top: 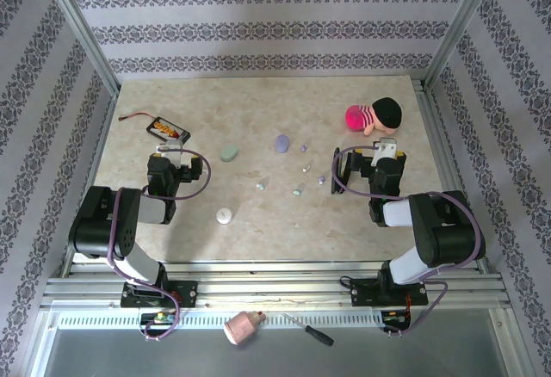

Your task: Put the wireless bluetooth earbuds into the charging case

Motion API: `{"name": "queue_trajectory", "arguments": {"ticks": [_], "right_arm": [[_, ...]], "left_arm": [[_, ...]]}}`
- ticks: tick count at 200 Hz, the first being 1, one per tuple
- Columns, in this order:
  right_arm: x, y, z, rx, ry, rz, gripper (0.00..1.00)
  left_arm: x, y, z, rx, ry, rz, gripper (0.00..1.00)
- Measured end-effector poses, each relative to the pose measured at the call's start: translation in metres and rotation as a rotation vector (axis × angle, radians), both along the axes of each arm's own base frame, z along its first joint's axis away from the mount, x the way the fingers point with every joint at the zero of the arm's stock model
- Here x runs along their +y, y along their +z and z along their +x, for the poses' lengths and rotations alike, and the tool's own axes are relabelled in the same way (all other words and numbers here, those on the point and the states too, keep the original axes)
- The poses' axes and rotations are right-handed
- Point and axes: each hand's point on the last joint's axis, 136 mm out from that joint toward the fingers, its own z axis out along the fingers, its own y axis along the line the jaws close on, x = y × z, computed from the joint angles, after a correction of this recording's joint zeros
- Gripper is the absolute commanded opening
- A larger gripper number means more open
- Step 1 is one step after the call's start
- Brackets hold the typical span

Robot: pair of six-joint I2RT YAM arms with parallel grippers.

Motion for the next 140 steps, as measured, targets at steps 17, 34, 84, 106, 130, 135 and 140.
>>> {"name": "queue_trajectory", "arguments": {"ticks": [17,34,84,106,130,135,140], "right_arm": [[0.0000,0.0000,0.0000,0.000,0.000,0.000,0.98],[0.0000,0.0000,0.0000,0.000,0.000,0.000,0.98],[0.0001,-0.0001,0.0000,0.000,0.001,0.001,0.98],[-0.0006,-0.0004,0.0002,0.001,0.005,0.004,0.99],[-0.0013,-0.0006,0.0004,0.002,0.011,0.009,0.98],[-0.0009,-0.0007,0.0004,0.002,0.013,0.010,0.98],[-0.0008,-0.0007,0.0005,0.002,0.014,0.009,0.98]], "left_arm": [[0.0000,0.0000,0.0000,0.000,0.000,0.000,0.99],[-0.0001,0.0001,0.0000,0.000,0.000,0.000,0.99],[0.0000,0.0000,0.0000,0.000,0.000,0.000,0.99],[-0.0001,0.0000,0.0000,0.000,0.000,0.000,0.99],[-0.0001,0.0000,0.0000,0.000,0.000,0.000,0.99],[-0.0001,0.0000,0.0000,0.000,0.000,0.000,0.99],[-0.0001,0.0000,0.0000,0.000,0.000,0.000,0.99]]}}
